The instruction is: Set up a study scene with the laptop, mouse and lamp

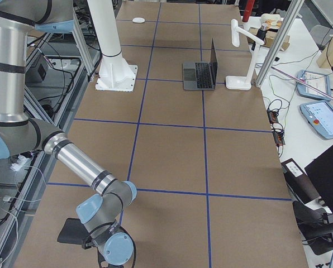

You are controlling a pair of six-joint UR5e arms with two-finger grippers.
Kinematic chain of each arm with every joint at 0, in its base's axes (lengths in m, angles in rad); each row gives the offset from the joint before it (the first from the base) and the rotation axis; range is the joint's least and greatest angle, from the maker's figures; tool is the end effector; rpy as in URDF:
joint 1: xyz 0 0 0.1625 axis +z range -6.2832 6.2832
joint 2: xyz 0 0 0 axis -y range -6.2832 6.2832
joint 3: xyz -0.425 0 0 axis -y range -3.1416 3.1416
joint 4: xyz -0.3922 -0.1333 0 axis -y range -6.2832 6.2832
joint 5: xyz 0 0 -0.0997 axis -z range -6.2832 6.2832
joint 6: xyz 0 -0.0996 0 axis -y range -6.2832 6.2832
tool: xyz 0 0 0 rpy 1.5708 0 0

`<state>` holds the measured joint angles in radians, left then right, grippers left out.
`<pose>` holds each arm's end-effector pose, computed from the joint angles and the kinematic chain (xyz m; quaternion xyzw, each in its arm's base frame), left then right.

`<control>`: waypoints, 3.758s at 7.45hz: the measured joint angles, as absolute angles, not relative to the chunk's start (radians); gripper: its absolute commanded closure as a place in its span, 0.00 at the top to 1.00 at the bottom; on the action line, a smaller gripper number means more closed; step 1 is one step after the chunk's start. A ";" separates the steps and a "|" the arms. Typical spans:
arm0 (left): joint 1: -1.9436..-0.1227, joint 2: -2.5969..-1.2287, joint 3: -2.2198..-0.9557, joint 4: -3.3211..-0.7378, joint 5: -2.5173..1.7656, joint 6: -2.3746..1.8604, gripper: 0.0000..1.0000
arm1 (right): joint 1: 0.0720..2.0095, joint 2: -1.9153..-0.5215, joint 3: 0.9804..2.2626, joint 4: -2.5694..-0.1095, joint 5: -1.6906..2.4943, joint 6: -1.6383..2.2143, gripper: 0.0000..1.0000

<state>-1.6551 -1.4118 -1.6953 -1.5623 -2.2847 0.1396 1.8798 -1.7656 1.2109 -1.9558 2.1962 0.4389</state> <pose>-0.1033 -0.4138 0.6752 0.0190 0.3494 0.0184 0.9366 0.1459 -0.2104 0.9142 -0.4477 -0.2458 0.4396 0.7389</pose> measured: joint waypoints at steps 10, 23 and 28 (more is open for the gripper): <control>-1.673 -1.393 -1.725 -1.554 -2.295 0.140 1.00 | 1.793 -1.710 1.061 -1.934 2.180 0.418 0.80; -1.684 -1.320 -1.796 -1.552 -2.319 0.140 1.00 | 1.772 -1.734 0.988 -1.836 2.185 0.425 0.65; -1.685 -1.319 -1.797 -1.551 -2.331 0.140 1.00 | 1.772 -1.733 0.989 -1.836 2.191 0.423 0.41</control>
